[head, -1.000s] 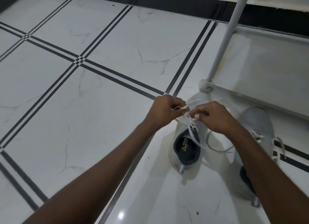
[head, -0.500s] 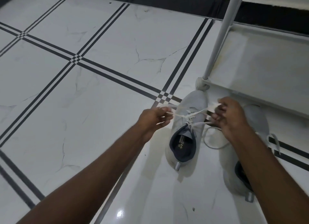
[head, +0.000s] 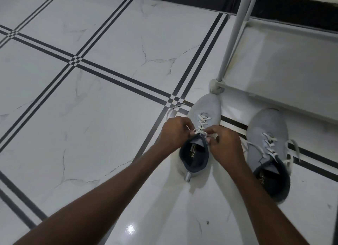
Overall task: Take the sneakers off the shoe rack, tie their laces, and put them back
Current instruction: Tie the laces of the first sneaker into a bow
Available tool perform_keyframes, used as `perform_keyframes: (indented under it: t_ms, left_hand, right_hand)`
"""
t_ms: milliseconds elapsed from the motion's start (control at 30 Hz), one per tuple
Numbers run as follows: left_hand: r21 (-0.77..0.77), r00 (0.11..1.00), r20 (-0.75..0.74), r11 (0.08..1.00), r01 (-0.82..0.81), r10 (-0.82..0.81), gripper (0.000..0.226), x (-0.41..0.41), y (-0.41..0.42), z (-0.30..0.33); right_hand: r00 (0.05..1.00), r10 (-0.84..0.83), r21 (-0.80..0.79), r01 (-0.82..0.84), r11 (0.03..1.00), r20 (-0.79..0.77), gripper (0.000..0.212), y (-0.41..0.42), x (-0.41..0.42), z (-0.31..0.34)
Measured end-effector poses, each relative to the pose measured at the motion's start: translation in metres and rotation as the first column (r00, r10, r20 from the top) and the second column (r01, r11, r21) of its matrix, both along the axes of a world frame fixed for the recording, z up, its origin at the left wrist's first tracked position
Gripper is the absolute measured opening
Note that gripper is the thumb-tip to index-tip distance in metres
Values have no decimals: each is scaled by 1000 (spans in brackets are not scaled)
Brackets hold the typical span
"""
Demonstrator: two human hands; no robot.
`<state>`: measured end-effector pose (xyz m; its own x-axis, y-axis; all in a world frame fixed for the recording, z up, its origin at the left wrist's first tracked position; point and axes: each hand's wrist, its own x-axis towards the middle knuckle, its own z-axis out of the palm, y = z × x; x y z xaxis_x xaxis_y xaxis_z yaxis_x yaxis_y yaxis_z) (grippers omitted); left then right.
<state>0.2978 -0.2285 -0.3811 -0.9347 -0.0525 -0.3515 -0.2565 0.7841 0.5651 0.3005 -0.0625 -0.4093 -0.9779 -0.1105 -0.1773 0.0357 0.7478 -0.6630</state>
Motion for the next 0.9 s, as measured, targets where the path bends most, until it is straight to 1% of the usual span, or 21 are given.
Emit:
perform_keyframes:
  t_ms: [33, 167, 233, 333, 400, 433, 500, 567, 667, 733, 833, 900]
  left_hand:
    - [11, 1000, 12, 1000, 8, -8, 14, -1, -2, -1]
    - [114, 998, 35, 993, 42, -47, 8, -5, -12, -5]
    - [135, 994, 27, 985, 105, -109, 7, -8, -14, -3]
    - [42, 973, -17, 972, 232, -231, 9, -14, -14, 0]
    - [-87, 950, -48, 948, 305, -310, 9, -12, -20, -3]
    - [-140, 938, -59, 933, 332, -343, 12, -9, -25, -7]
    - [-181, 927, -59, 917, 355, -370, 17, 2, -37, -19]
    - [-183, 933, -68, 924, 336, -352, 20, 13, -43, -27]
    - [-136, 948, -65, 944, 300, -310, 18, 15, -44, -33]
    - [-79, 966, -11, 964, 255, -257, 11, 12, -47, -33]
    - [76, 968, 129, 976, 206, -215, 4, 8, -58, -24]
    - [230, 950, 240, 962, 145, -201, 4, 7, -69, -17]
  right_hand:
    - [1000, -21, -44, 22, 999, 11, 11, 3, 0, 0]
    - [999, -36, -165, 42, 985, 39, 17, 10, -4, 0]
    - [999, -25, -205, 34, 978, 44, 15, 11, -4, 1]
    - [1000, 5, -190, -5, 982, 0, 14, 8, -3, 0]
    - [999, 9, -151, -14, 988, -32, 16, 11, -2, -3]
    - [999, 5, -122, -11, 992, -48, 18, 15, -2, -7]
    - [998, -20, -76, 15, 997, -58, 22, 25, -3, -15]
    - [997, -24, -32, 21, 999, -76, 25, 28, -2, -19]
    - [994, -8, 11, 9, 1000, -107, 27, 26, 0, -24]
    - [996, 20, 62, -14, 998, -91, 26, 27, 1, -23]
    - [998, 65, 110, -66, 992, 20, 14, 33, -7, -14]
    - [980, 149, 88, -161, 983, 134, 16, 37, -19, -4]
